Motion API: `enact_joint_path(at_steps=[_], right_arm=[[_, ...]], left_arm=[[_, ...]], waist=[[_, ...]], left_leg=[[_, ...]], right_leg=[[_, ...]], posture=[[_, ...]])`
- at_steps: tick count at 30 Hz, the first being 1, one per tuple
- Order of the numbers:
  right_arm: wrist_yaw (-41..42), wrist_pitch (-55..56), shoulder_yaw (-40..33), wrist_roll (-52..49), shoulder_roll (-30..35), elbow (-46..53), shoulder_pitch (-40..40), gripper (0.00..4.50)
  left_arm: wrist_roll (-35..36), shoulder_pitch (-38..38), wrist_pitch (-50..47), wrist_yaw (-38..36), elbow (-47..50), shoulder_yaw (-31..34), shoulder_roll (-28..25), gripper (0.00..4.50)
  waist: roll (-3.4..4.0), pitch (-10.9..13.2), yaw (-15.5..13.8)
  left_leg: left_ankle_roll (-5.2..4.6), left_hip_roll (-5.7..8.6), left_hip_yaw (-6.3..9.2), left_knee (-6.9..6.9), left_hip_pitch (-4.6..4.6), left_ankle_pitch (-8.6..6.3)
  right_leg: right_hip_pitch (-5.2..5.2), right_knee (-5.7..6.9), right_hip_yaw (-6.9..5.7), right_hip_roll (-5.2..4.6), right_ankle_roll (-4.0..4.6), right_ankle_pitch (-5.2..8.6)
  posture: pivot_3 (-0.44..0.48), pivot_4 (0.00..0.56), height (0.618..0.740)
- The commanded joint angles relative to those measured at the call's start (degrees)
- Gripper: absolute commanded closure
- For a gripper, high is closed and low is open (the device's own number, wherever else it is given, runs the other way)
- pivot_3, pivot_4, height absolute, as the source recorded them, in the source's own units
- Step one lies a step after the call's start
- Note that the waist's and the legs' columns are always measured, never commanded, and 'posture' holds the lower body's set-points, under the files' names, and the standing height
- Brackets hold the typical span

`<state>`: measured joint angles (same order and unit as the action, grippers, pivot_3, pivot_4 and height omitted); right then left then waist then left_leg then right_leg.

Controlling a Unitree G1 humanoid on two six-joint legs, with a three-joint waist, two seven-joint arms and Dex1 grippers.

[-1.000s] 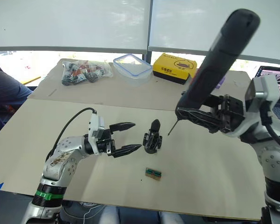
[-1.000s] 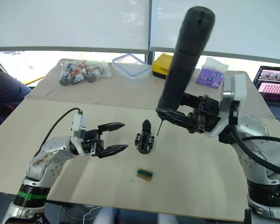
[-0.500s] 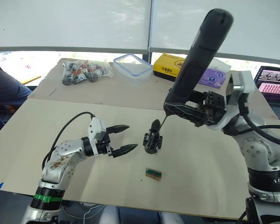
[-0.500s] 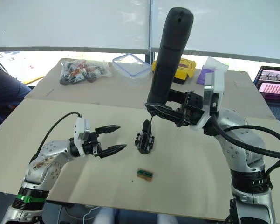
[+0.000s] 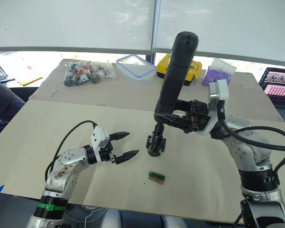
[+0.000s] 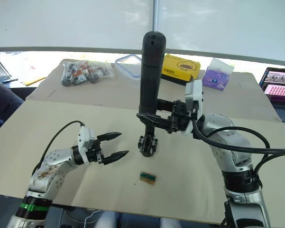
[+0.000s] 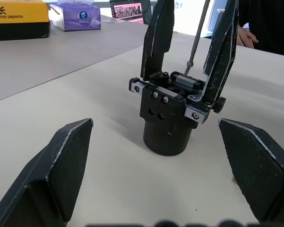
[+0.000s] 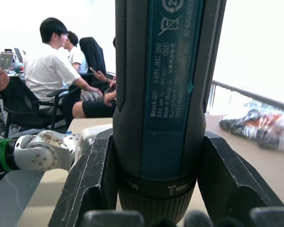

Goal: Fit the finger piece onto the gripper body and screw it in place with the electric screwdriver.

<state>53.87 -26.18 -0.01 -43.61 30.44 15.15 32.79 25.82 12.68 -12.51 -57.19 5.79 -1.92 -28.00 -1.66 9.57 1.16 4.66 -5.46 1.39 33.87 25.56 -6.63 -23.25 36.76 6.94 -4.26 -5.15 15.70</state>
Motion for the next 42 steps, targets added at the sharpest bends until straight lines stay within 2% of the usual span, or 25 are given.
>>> enact_joint_path(at_steps=[1,23,42], right_arm=[[0.0,-0.3,-0.6,0.1,-0.3,1.1,1.8,2.57],[0.9,-1.3,-0.9,0.9,-1.7,1.5,0.9,2.57],[-0.8,-5.3,-3.4,-2.1,-1.4,0.5,4.0,2.57]], left_arm=[[-0.4,-0.1,1.4,-0.5,0.9,-0.3,0.2,0.0],[-1.5,-1.0,2.6,-1.5,1.0,-1.8,0.8,0.0],[-2.9,-1.4,5.7,-2.7,-1.9,-2.1,1.6,0.0]], waist=[[0.0,0.0,0.0],[0.0,0.0,0.0],[0.0,0.0,0.0]], left_leg=[[0.0,0.0,0.0,0.0,0.0,0.0],[0.0,0.0,0.0,0.0,0.0,0.0],[0.0,0.0,0.0,-0.01,0.0,0.0]], right_leg=[[0.0,0.0,0.0,0.0,-0.01,0.0],[-0.01,0.0,0.0,0.0,-0.01,0.0],[-0.01,0.0,0.0,0.0,0.0,0.0]], posture=[[0.0,0.15,0.74],[0.0,0.15,0.74],[0.0,0.15,0.74]])
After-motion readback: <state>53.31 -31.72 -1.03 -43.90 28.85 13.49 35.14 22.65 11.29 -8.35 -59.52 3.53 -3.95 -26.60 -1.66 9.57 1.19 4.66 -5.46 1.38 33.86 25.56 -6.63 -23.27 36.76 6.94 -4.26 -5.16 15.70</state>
